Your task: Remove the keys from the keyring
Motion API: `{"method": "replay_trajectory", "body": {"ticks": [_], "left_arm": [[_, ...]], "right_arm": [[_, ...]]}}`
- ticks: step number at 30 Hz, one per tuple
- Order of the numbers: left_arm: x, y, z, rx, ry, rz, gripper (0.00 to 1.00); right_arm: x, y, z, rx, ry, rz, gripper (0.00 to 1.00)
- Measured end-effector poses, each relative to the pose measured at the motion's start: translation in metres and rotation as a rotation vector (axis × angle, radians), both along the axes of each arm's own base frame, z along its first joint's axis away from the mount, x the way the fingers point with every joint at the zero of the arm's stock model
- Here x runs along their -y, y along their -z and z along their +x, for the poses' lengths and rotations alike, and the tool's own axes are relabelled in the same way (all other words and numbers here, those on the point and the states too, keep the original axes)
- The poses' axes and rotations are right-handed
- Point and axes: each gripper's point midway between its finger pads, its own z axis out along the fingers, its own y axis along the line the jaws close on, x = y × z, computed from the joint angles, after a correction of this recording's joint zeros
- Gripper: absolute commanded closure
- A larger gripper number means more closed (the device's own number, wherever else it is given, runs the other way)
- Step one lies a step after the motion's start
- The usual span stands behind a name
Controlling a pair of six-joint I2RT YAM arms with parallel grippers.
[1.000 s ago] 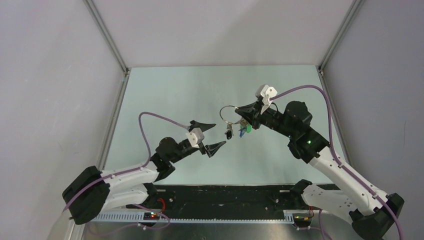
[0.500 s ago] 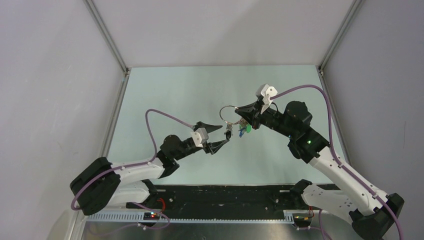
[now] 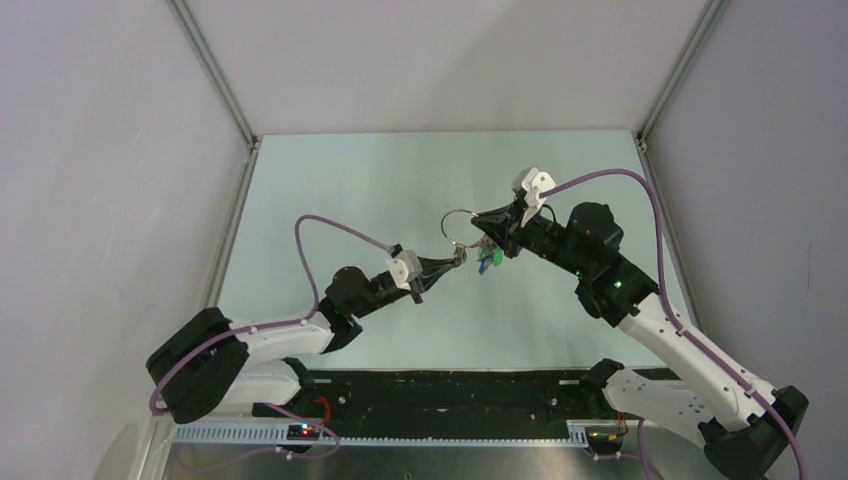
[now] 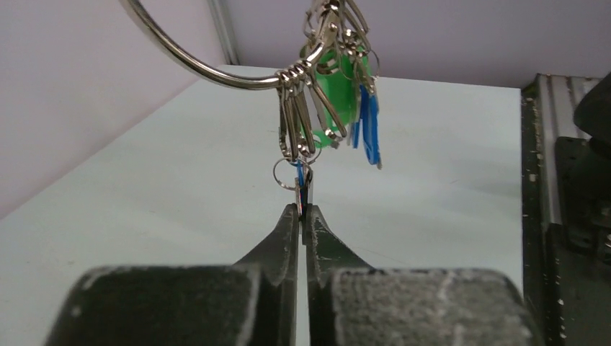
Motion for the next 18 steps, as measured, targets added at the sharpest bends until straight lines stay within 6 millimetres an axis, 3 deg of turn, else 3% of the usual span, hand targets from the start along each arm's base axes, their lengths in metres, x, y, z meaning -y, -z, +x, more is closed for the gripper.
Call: {"method": "replay_trajectory", "body": {"ticks": [6,11,14,18], "left_arm": [[-0.009,0.002,0.007,-0.068,-0.067,-0.027,1.0],[-0.017,0.005,-0.001,-0.183,-0.075,-0.031,1.0],[-0.019,0.015,-0.005,-0.266,-0.076,0.009,1.0],[-0.015,0.019,-0.005,-0.378,-0.084,0.078,1.0]], "right_arm": [[0.021,0.016,0.023,-0.06,0.141,-0.004,1.0],[0.043,0.068,0.038,-0.211,0.228,0.003,1.0],[0.043,0.088,0.036,-0.274,0.214,-0.003,1.0],[0.038,0.093,0.037,-0.297,0.186,0.0,1.0]]}}
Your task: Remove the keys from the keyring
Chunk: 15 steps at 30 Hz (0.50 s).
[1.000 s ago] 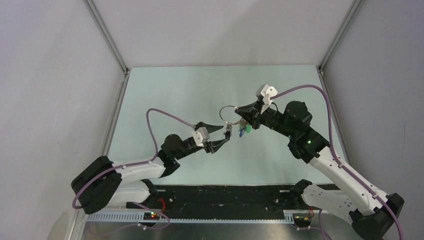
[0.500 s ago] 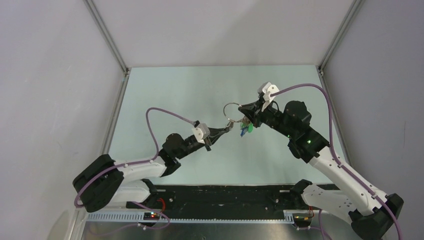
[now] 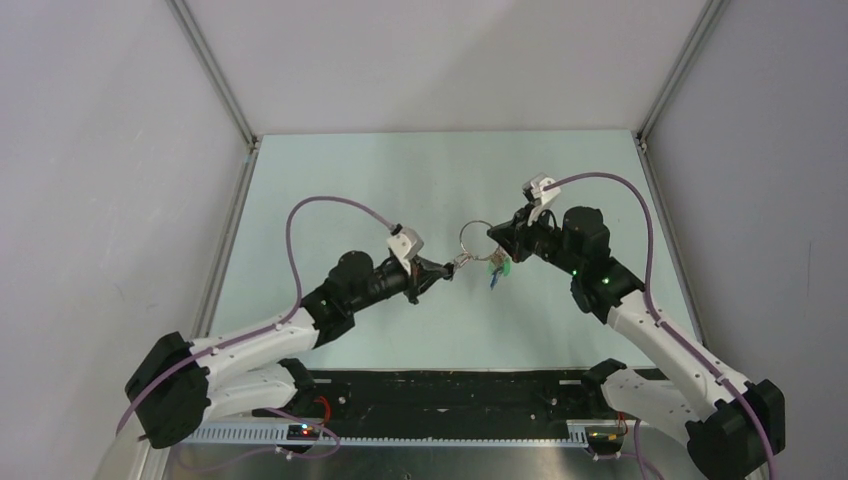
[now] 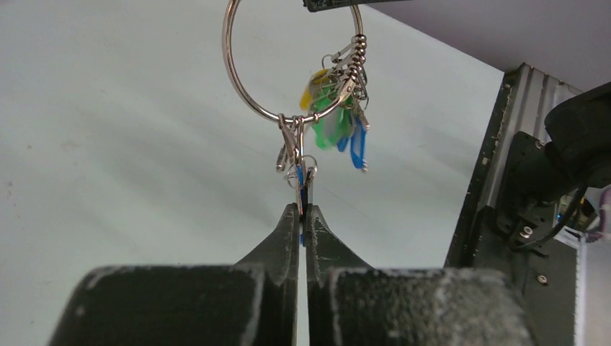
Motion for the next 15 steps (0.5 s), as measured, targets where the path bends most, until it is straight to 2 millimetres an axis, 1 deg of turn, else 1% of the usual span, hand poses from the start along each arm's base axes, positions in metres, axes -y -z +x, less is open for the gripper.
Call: {"method": "replay_trajectory", "body": {"ticks": [2,6,7,8,9,10,11,14,15], "left_arm": [[0.002,-0.004,0.0,-0.039,0.003,0.021,1.0],[0.005,-0.011,-0.002,-0.102,0.017,0.058,0.9],[0.006,-0.01,-0.003,-0.116,0.02,0.068,0.85],[0.005,-0.007,-0.004,-0.131,0.021,0.08,0.82],[0.004,-0.003,-0.005,-0.14,0.021,0.091,0.78],[0.003,0.002,-0.006,-0.155,0.019,0.106,0.76],[0.002,0.007,-0.006,-0.169,0.017,0.123,0.77],[-0.001,0.014,-0.007,-0.185,0.009,0.146,0.98],[-0.001,0.015,-0.006,-0.185,0.006,0.148,0.99]], "right_arm": [[-0.001,0.0,0.0,0.006,-0.011,0.008,1.0],[-0.006,0.001,-0.004,0.017,-0.049,0.023,1.0],[-0.008,0.001,-0.005,0.018,-0.062,0.027,1.0],[-0.009,0.0,-0.007,0.022,-0.074,0.032,1.0],[-0.011,-0.002,-0.009,0.028,-0.087,0.039,1.0],[-0.011,-0.004,-0.011,0.032,-0.096,0.045,1.0],[-0.012,-0.007,-0.013,0.04,-0.107,0.053,1.0],[-0.014,-0.018,-0.02,0.07,-0.139,0.075,1.0],[-0.014,-0.022,-0.022,0.082,-0.146,0.082,1.0]]}}
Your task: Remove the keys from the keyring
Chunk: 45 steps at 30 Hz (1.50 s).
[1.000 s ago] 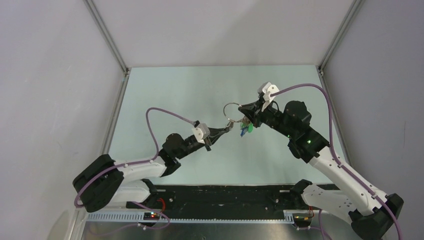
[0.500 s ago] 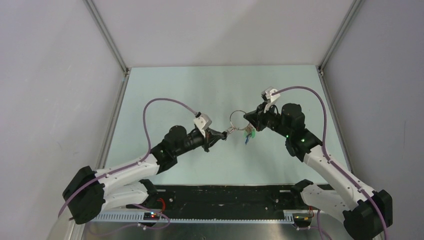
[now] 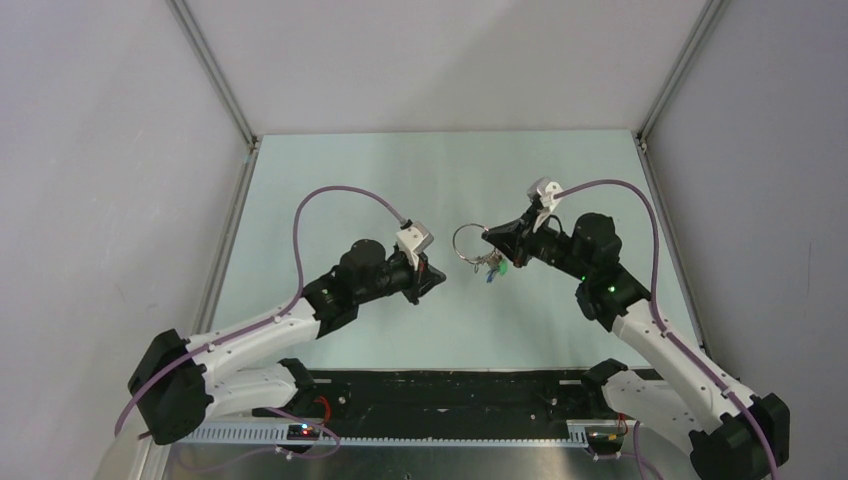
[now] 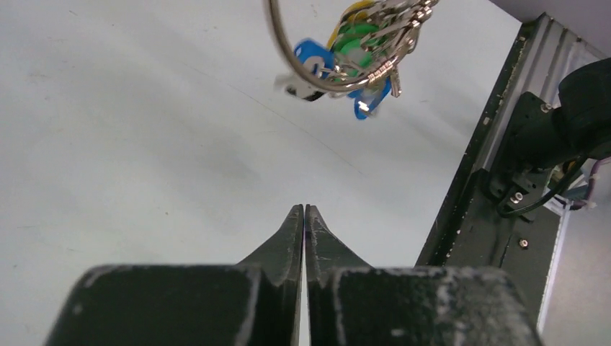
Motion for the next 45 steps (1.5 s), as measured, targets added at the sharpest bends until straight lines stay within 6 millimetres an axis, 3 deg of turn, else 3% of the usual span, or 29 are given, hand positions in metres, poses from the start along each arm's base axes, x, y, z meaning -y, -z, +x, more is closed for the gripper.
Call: {"method": "replay_trajectory", "body": {"ticks": [4,9,12,21,34,36,41,45], "left_arm": [[0.0,-0.001,0.002,0.011,-0.004,0.002,0.99],[0.002,-0.006,0.003,0.046,0.004,-0.019,0.55],[0.003,-0.007,0.0,0.084,0.036,-0.034,0.48],[0.004,-0.013,-0.007,0.202,0.104,-0.071,0.48],[0.029,-0.029,-0.007,0.248,0.206,-0.126,0.47],[0.032,-0.03,-0.005,0.251,0.21,-0.131,0.5],[0.04,-0.035,-0.003,0.258,0.23,-0.147,0.73],[0.044,-0.046,-0.006,0.278,0.257,-0.178,0.8]], "right_arm": [[-0.001,-0.015,-0.008,0.039,-0.024,0.034,1.0],[0.0,-0.025,-0.014,0.061,-0.042,0.053,1.0],[0.0,-0.028,-0.017,0.067,-0.049,0.062,1.0],[-0.002,-0.032,-0.022,0.066,-0.07,0.071,1.0],[-0.007,-0.05,-0.03,0.096,-0.106,0.089,1.0],[-0.007,-0.053,-0.031,0.101,-0.108,0.091,1.0],[-0.007,-0.055,-0.032,0.108,-0.109,0.092,1.0],[-0.007,-0.056,-0.032,0.108,-0.11,0.092,1.0]]}}
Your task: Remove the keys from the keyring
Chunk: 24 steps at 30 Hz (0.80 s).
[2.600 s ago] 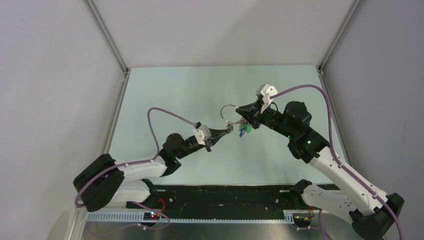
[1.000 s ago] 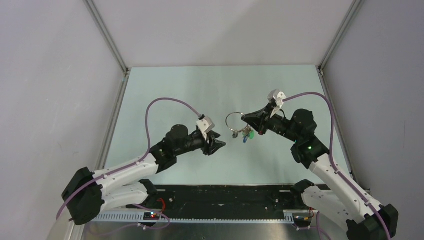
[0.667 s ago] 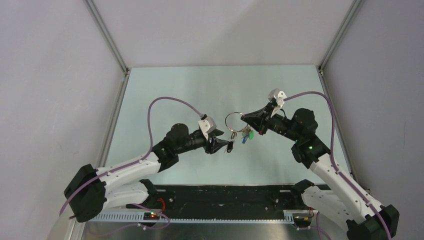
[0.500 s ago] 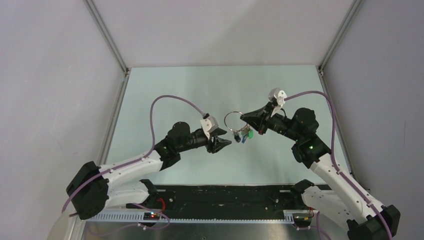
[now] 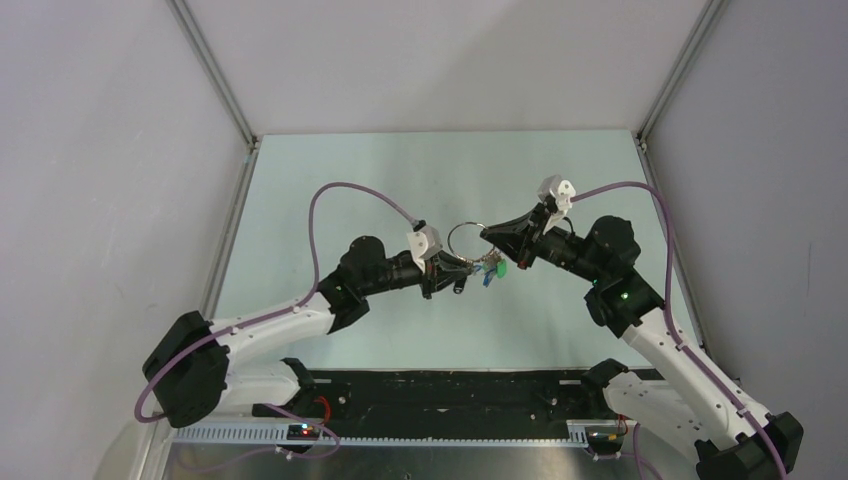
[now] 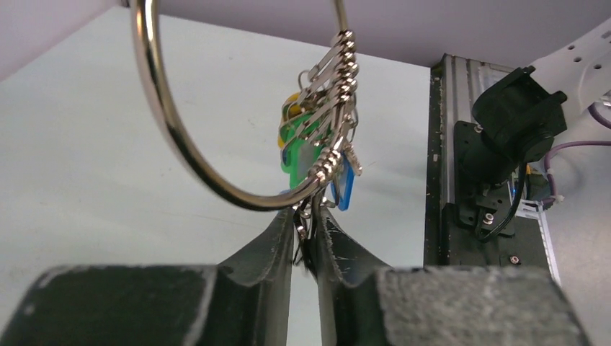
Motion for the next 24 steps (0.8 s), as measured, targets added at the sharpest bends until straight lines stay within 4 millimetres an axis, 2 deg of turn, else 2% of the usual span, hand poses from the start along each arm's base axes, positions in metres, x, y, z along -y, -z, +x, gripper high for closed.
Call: {"method": "replay_trajectory", "body": {"ticks": [3,5,6,9,12,13,15,22,24], "left_arm": [[0.002,-0.005,-0.003,0.012,0.019,-0.017,0.8],[0.002,-0.005,-0.003,0.013,0.024,-0.018,0.89],[0.002,-0.006,-0.004,0.012,0.024,-0.019,0.97],[0.0,-0.006,-0.004,0.019,0.021,-0.024,0.99],[-0.003,-0.005,-0.006,0.024,0.015,-0.029,0.91],[-0.004,-0.005,-0.007,0.025,0.013,-0.031,0.81],[-0.006,-0.005,-0.008,0.027,0.008,-0.035,0.7],[-0.015,0.01,-0.013,0.004,-0.006,-0.019,0.69],[-0.015,0.012,-0.013,0.0,-0.006,-0.015,0.65]], "right_arm": [[0.0,0.0,0.0,-0.001,0.0,-0.001,1.0],[0.001,0.001,0.0,-0.002,0.001,-0.003,1.0],[0.001,0.0,0.0,0.0,0.003,-0.004,1.0],[0.002,0.0,-0.001,0.002,0.005,-0.003,1.0],[0.0,0.001,-0.004,-0.004,-0.002,-0.006,1.0],[0.0,0.002,-0.004,-0.007,-0.003,-0.007,1.0],[0.0,0.003,-0.004,-0.012,-0.004,-0.011,1.0],[0.004,0.002,-0.003,-0.002,0.015,-0.016,1.0],[0.004,0.002,-0.003,-0.002,0.015,-0.016,1.0]]}}
